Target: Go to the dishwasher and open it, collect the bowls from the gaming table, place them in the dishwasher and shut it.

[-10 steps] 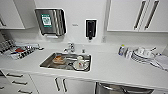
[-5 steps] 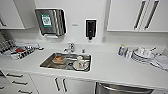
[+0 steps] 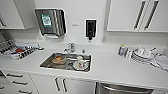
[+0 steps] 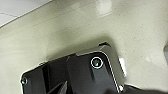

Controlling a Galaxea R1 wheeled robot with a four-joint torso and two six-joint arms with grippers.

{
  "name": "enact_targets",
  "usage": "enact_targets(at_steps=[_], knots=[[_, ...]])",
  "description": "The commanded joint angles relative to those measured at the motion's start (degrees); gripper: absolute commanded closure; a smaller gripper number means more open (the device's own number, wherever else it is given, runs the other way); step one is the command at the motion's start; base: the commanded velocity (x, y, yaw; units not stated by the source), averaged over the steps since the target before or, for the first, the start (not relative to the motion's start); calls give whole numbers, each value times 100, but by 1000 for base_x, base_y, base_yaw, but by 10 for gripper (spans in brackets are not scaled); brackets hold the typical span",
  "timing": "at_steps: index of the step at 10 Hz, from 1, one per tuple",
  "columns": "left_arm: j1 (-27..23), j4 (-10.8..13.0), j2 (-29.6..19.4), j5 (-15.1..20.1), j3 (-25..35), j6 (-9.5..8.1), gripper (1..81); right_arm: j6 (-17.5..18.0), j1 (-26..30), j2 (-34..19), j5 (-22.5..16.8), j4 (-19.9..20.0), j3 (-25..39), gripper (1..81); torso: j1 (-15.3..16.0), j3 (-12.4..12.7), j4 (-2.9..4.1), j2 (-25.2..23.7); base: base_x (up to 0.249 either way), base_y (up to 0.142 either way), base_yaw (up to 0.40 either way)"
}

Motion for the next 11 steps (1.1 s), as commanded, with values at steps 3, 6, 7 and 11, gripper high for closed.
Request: enact_targets(at_steps=[3,6,7,11], knots=[[-170,-21,-81,160,-34,24,10,-1306,-1207,1683,1064,-525,-2016,10,0,2,0,0,0,0,0],[-170,-21,-81,160,-34,24,10,-1288,-1514,2393,1695,-597,-2874,10,0,5,0,0,0,0,0],[-171,-21,-64,169,-34,24,10,-1271,-1541,2755,1812,-561,-3324,10,0,5,0,0,0,0,0],[-232,-232,-20,468,-34,-12,10,-1174,-1620,3346,1812,-474,-3854,10,0,9,0,-2,0,0,0]])
